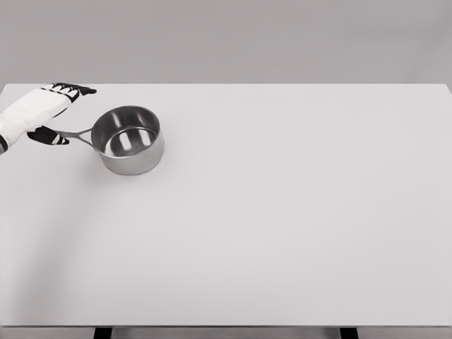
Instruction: Rotate pot handle
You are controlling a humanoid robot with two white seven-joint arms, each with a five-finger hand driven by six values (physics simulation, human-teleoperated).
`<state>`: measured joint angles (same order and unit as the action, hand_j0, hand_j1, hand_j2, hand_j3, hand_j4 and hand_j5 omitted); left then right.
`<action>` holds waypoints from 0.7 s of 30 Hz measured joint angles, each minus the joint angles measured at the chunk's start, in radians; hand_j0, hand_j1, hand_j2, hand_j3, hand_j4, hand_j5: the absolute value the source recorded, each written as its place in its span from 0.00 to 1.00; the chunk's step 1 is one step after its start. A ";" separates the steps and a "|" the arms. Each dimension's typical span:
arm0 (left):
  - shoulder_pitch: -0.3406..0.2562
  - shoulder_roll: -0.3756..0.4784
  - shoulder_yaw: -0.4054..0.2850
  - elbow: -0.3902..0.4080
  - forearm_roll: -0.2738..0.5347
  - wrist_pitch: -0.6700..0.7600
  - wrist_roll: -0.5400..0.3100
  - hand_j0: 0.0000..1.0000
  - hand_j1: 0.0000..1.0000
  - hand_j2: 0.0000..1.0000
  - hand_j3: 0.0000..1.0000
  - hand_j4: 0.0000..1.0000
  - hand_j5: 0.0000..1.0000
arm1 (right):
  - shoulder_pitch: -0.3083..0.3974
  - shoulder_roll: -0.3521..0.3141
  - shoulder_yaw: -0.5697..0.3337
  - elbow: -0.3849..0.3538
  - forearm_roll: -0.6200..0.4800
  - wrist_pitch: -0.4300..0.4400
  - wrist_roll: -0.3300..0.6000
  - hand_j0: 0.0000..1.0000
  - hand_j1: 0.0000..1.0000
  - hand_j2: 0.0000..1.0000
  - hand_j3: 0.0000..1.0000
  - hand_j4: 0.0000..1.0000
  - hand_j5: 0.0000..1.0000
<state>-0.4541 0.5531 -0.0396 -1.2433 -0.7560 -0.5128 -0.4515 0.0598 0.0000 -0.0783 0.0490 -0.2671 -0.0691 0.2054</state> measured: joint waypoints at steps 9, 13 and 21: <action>0.020 0.001 -0.005 -0.010 0.001 -0.005 0.008 1.00 1.00 1.00 1.00 1.00 1.00 | 0.000 0.000 0.000 0.000 0.000 0.000 0.000 1.00 1.00 1.00 1.00 1.00 1.00; 0.049 0.001 -0.007 -0.024 0.008 -0.010 0.012 1.00 1.00 1.00 1.00 1.00 1.00 | 0.000 0.000 0.000 0.000 0.000 0.000 0.000 1.00 1.00 1.00 1.00 1.00 1.00; 0.193 0.056 0.032 -0.192 0.114 -0.014 0.015 1.00 1.00 1.00 1.00 1.00 1.00 | 0.000 0.000 0.000 0.000 0.000 0.000 0.000 1.00 1.00 1.00 1.00 1.00 1.00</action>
<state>-0.2608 0.6091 -0.0075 -1.4351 -0.6419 -0.5271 -0.4367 0.0598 0.0000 -0.0783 0.0490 -0.2671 -0.0690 0.2053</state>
